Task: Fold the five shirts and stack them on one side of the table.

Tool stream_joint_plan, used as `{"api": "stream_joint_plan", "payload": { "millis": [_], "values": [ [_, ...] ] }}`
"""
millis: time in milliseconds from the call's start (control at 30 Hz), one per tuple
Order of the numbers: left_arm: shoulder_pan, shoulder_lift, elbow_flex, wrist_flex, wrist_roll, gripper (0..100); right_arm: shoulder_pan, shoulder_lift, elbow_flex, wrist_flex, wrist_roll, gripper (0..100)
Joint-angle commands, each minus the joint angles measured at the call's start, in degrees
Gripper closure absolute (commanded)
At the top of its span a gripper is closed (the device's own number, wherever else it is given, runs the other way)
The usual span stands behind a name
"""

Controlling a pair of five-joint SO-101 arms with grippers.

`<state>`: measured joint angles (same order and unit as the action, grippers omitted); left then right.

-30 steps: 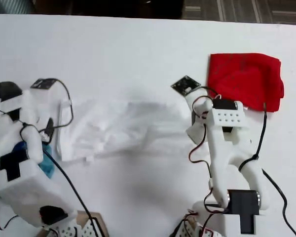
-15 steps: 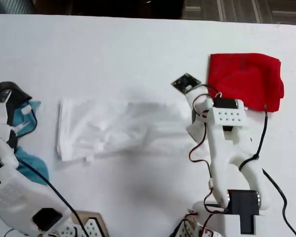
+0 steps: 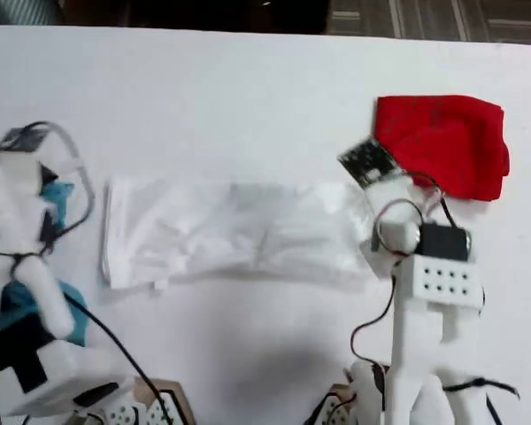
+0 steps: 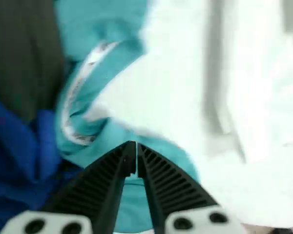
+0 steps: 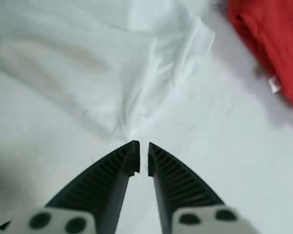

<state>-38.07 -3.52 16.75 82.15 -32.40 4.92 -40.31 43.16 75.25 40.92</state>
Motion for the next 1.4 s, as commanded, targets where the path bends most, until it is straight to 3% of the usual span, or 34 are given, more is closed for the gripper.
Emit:
{"api": "stream_joint_plan", "payload": {
  "millis": [0,100,300,567,833,1000,1067,1167,1367],
  "values": [
    [6.95,-2.81,-0.57,1.41,4.48,84,5.14,-4.26,4.31,-2.24,-0.09,87.8],
    [10.11,-0.26,-0.84,1.05,9.41,76,9.1,-5.67,7.12,-5.23,0.0,87.5],
    [12.57,5.71,-0.57,-2.64,16.0,76,12.44,-6.02,7.82,-5.41,0.09,90.2],
    [12.48,9.67,-0.48,-7.74,16.09,76,12.62,-6.11,7.56,-2.15,0.0,91.6],
    [12.84,22.95,-1.1,-13.45,16.09,76,12.88,-6.2,7.47,0.31,-0.44,91.6],
    [13.54,25.05,-4.7,-9.76,15.82,76,12.88,-6.2,7.47,0.31,-0.44,92.0],
    [14.42,24.97,-6.11,-7.56,15.82,80,12.88,-6.2,7.56,0.31,-0.44,93.6],
    [14.95,24.97,-6.99,-6.33,15.82,99,12.97,-6.2,7.91,0.31,-0.44,97.7],
    [11.69,24.44,-7.43,-5.01,15.56,97,17.8,-6.2,11.08,-4.18,-0.53,97.6]
  ]
}}
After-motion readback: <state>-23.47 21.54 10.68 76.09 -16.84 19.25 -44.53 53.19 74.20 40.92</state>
